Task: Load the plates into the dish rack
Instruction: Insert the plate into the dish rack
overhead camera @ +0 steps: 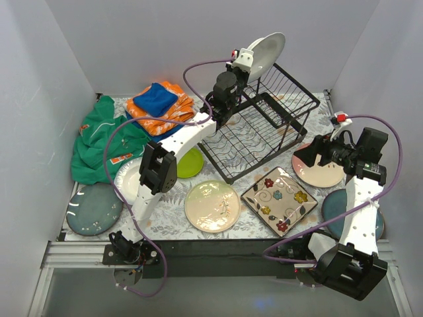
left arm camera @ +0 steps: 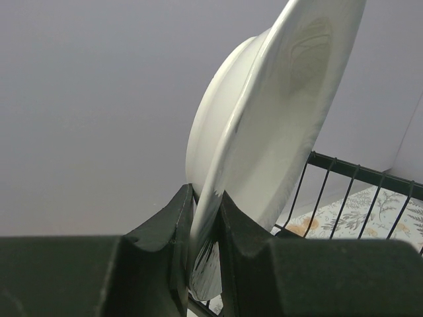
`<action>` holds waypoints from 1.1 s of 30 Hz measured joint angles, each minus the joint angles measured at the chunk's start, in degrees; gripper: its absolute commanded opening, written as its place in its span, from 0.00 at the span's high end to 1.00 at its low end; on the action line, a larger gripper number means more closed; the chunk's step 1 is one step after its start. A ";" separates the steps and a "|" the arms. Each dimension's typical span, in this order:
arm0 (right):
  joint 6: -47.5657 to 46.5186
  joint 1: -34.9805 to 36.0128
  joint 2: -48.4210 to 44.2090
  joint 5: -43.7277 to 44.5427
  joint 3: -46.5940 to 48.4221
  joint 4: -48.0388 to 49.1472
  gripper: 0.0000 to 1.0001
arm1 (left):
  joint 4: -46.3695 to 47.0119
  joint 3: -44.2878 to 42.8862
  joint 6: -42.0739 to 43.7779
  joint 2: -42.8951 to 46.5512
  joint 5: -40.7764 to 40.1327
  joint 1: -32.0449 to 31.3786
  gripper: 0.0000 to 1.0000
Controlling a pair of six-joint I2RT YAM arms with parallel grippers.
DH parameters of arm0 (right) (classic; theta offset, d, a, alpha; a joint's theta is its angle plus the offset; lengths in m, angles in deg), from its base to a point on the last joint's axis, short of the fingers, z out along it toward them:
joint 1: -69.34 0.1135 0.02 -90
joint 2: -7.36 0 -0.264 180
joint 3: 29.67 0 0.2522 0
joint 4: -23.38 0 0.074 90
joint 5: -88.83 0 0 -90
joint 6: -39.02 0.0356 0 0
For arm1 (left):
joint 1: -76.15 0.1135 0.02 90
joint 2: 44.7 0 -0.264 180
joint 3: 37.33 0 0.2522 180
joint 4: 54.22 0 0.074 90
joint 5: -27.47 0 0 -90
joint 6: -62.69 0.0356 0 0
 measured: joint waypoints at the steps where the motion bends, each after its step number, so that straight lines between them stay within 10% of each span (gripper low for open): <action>1: 0.00 -0.07 0.00 0.00 0.00 0.00 0.25 | 0.17 0.00 0.02 0.00 -0.35 -0.04 1.00; 33: 0.02 -0.17 0.00 0.00 0.00 0.00 0.24 | 3.91 0.00 0.57 -0.70 -1.57 0.20 1.00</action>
